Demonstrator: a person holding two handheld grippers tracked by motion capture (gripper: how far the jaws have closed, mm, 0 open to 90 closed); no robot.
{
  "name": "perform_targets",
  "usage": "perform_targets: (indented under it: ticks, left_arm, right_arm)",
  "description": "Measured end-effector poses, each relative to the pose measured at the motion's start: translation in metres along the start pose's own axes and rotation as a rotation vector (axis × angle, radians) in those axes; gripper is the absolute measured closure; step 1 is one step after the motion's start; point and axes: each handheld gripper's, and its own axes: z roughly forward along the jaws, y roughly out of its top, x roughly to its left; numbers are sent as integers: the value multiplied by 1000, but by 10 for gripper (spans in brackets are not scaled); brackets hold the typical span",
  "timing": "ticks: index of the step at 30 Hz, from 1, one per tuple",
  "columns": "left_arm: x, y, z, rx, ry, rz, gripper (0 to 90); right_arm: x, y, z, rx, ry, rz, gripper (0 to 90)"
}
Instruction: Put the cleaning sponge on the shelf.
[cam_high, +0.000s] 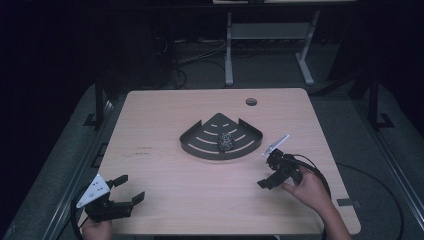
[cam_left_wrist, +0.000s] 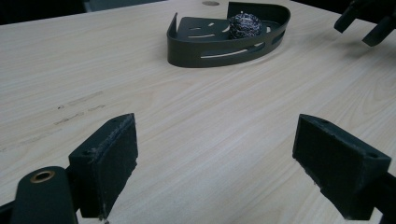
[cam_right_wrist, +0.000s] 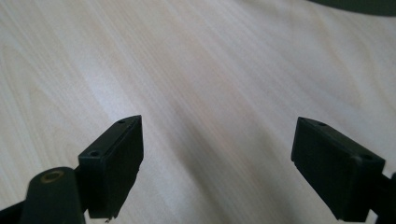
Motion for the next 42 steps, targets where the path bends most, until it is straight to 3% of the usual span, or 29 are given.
perform_targets:
  ticks: [17, 42]
  left_arm:
    - [-1, 0, 1, 3, -1, 4, 133]
    - [-3, 1, 3, 3, -3, 7, 133]
  right_arm:
    - [8, -37, -4, -65, 2, 39, 164]
    - [26, -80, -8, -109, -5, 87, 163]
